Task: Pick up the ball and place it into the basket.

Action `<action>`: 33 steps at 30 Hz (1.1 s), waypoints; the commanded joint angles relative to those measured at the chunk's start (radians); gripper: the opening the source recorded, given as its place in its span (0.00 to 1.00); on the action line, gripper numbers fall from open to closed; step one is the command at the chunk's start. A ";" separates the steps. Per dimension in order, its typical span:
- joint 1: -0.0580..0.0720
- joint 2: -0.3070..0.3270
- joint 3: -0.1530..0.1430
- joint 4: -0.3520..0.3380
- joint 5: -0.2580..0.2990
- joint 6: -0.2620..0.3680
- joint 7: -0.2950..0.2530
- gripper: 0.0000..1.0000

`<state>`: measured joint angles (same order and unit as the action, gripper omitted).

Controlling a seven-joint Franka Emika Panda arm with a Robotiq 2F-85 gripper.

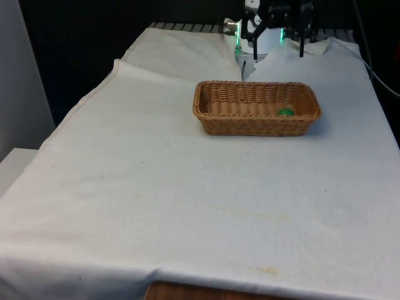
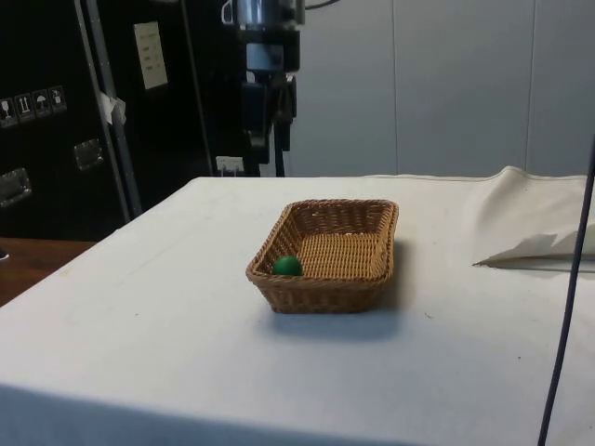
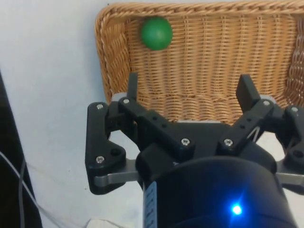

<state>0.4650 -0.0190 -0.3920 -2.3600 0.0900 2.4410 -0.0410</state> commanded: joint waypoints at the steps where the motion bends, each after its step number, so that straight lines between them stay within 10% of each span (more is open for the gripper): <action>1: -0.002 -0.016 -0.001 -0.001 -0.015 -0.015 0.001 1.00; 14: -0.003 -0.126 -0.001 0.003 -0.043 -0.097 -0.012 1.00; 33: -0.008 -0.100 0.010 0.131 -0.121 -0.225 0.081 1.00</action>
<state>0.4600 -0.1280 -0.3830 -2.2440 -0.0130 2.2370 0.0220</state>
